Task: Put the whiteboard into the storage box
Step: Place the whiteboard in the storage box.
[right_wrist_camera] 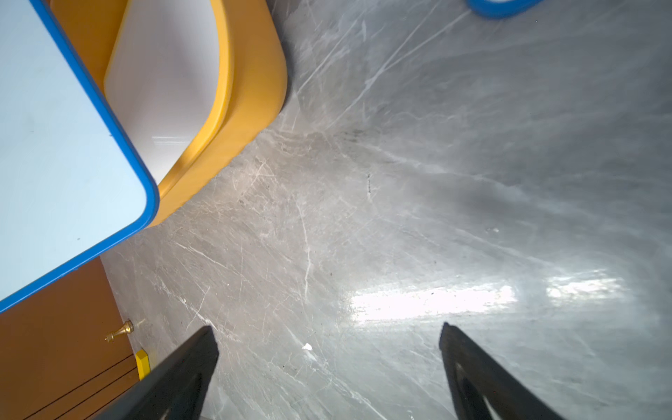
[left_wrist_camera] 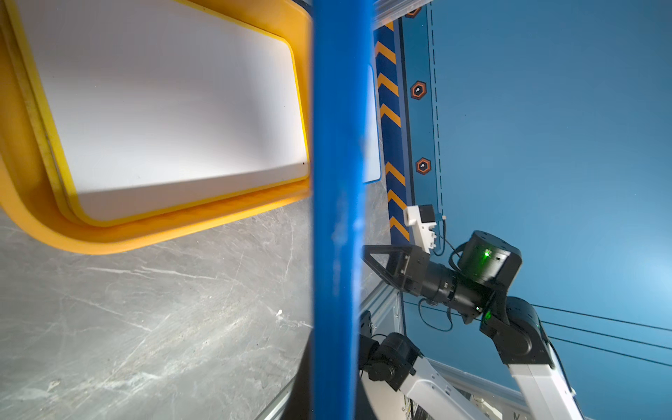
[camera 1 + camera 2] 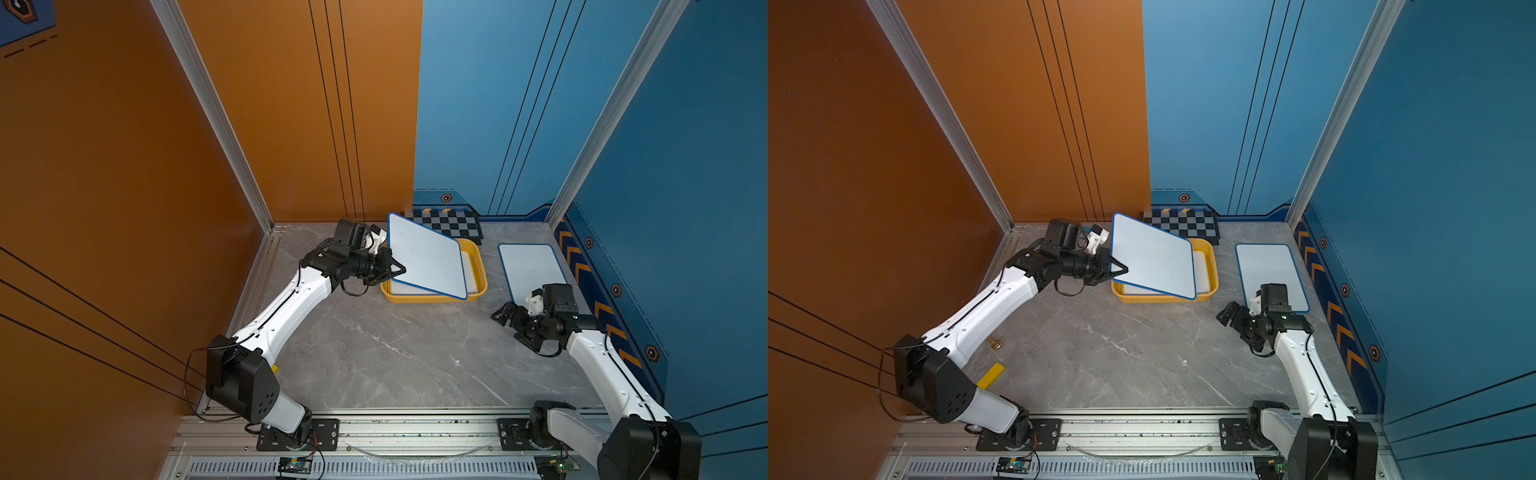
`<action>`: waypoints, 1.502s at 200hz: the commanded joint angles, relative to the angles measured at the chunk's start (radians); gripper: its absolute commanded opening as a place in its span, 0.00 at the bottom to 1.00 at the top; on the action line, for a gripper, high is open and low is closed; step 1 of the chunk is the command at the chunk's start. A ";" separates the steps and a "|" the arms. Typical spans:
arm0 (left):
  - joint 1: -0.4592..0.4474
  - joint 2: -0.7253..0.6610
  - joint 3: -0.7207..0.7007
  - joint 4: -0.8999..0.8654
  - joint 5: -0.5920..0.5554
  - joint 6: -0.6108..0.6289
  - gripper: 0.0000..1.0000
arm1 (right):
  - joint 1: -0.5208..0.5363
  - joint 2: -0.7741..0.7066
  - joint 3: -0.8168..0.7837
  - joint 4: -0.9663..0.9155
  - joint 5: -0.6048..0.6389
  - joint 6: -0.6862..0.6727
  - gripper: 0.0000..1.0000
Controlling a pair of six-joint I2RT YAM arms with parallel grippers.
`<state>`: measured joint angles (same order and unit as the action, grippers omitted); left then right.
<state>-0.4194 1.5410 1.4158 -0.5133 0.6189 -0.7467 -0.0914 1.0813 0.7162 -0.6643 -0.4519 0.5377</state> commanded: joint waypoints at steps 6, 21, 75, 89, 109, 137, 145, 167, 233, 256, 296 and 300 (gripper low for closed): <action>0.007 0.043 0.083 0.071 -0.034 0.049 0.00 | -0.036 0.025 0.049 -0.055 0.054 -0.029 0.97; 0.005 0.084 0.113 0.072 -0.020 0.055 0.01 | -0.050 0.037 0.068 -0.069 0.060 -0.034 0.97; -0.005 0.178 0.153 0.076 -0.021 0.062 0.00 | -0.063 0.071 0.109 -0.100 0.091 -0.050 0.97; -0.011 0.190 0.150 0.076 -0.026 0.066 0.00 | -0.064 0.075 0.111 -0.099 0.094 -0.050 0.97; -0.027 0.206 0.153 0.077 -0.034 0.071 0.00 | -0.067 0.080 0.111 -0.100 0.100 -0.050 0.97; -0.053 0.235 0.162 0.101 -0.020 0.032 0.00 | -0.067 0.085 0.109 -0.097 0.101 -0.052 0.97; -0.057 0.251 0.168 0.101 -0.009 0.020 0.00 | -0.068 0.085 0.108 -0.098 0.099 -0.054 0.97; -0.082 0.276 0.182 0.107 -0.005 0.032 0.00 | -0.069 0.080 0.104 -0.100 0.095 -0.062 0.97; -0.114 0.286 0.174 0.132 -0.061 0.020 0.00 | -0.081 0.072 0.098 -0.098 0.093 -0.068 0.97; -0.106 0.288 0.137 0.163 -0.061 -0.012 0.00 | -0.083 0.070 0.097 -0.097 0.096 -0.068 0.97; -0.113 0.293 0.118 0.163 -0.083 0.007 0.00 | -0.085 0.074 0.097 -0.095 0.099 -0.067 0.97; -0.113 0.295 0.118 0.162 -0.080 0.007 0.00 | -0.084 0.075 0.097 -0.095 0.099 -0.067 0.97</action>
<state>-0.5278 1.8256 1.5490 -0.3828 0.5316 -0.7601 -0.1688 1.1568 0.8013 -0.7261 -0.3794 0.4931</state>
